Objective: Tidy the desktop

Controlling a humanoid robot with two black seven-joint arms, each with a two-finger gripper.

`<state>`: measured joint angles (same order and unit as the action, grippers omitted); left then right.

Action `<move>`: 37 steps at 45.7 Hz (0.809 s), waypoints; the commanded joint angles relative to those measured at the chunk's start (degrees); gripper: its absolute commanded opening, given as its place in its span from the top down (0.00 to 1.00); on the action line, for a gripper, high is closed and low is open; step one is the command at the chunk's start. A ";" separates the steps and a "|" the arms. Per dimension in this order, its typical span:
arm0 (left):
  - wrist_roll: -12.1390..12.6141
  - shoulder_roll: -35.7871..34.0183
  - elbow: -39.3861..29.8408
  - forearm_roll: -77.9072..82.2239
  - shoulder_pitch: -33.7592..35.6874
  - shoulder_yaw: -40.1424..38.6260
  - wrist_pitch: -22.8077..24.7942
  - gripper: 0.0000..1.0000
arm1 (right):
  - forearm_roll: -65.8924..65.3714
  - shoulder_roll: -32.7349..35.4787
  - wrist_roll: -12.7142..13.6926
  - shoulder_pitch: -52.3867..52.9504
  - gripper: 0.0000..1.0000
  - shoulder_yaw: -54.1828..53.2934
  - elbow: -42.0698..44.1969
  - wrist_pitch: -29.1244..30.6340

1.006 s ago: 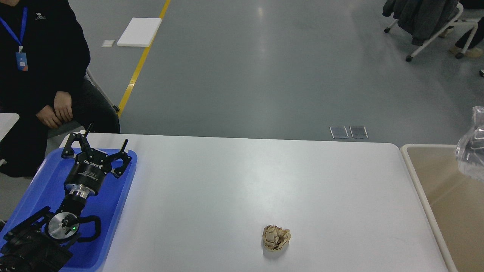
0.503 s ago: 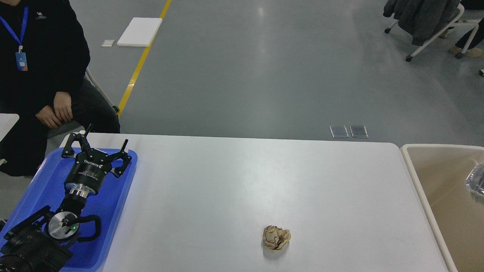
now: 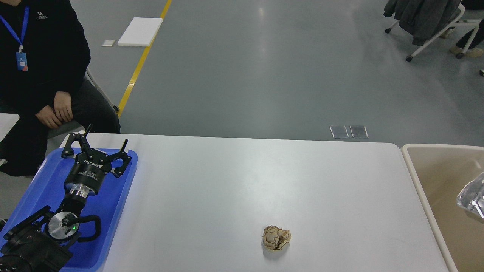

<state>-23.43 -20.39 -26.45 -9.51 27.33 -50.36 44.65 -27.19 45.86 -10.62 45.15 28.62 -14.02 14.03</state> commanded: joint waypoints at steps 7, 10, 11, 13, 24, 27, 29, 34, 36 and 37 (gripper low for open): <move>-0.03 0.00 -0.01 -0.07 0.00 0.00 0.00 0.01 | 0.03 -4.73 -0.02 -5.69 1.00 -4.45 4.79 -3.74; -0.03 0.00 -0.01 -0.07 0.00 0.00 0.00 0.01 | 0.03 -4.99 -0.02 -6.21 1.00 -4.45 4.79 -5.06; -0.03 0.00 -0.01 0.02 0.00 0.00 0.00 0.01 | 0.03 -5.08 -0.02 -6.30 1.00 -4.45 4.79 -5.50; -0.03 0.00 -0.01 0.02 0.00 0.00 0.00 0.01 | 0.03 -5.25 -0.02 -6.30 1.00 -4.45 4.79 -6.03; -0.03 0.00 -0.01 0.02 0.00 0.00 0.00 0.01 | 0.03 -4.99 -0.02 -5.95 0.82 -4.98 4.79 -6.73; -0.03 0.00 -0.01 -0.07 0.00 0.00 0.00 0.01 | 0.03 -4.82 -0.02 -5.78 0.54 -6.03 4.79 -8.05; 0.05 0.00 -0.01 0.02 0.00 0.00 0.00 0.01 | 0.03 -4.90 -0.02 -5.95 0.48 -6.82 4.70 -9.45; -0.03 0.00 -0.01 0.02 0.00 0.00 0.00 0.01 | 0.03 -4.99 -0.11 -6.13 0.35 -7.27 4.70 -11.30; 0.05 0.00 -0.01 -0.07 0.00 0.00 0.00 0.01 | 0.03 -4.99 -0.02 -6.13 0.30 -7.27 4.61 -11.39; -0.03 0.00 -0.01 0.02 0.00 0.00 0.00 0.01 | 0.03 -4.90 -0.10 -6.04 0.29 -7.27 4.61 -11.39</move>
<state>-23.46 -20.39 -26.45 -9.53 27.33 -50.36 44.65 -27.16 40.98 -10.67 39.23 22.54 -9.38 5.32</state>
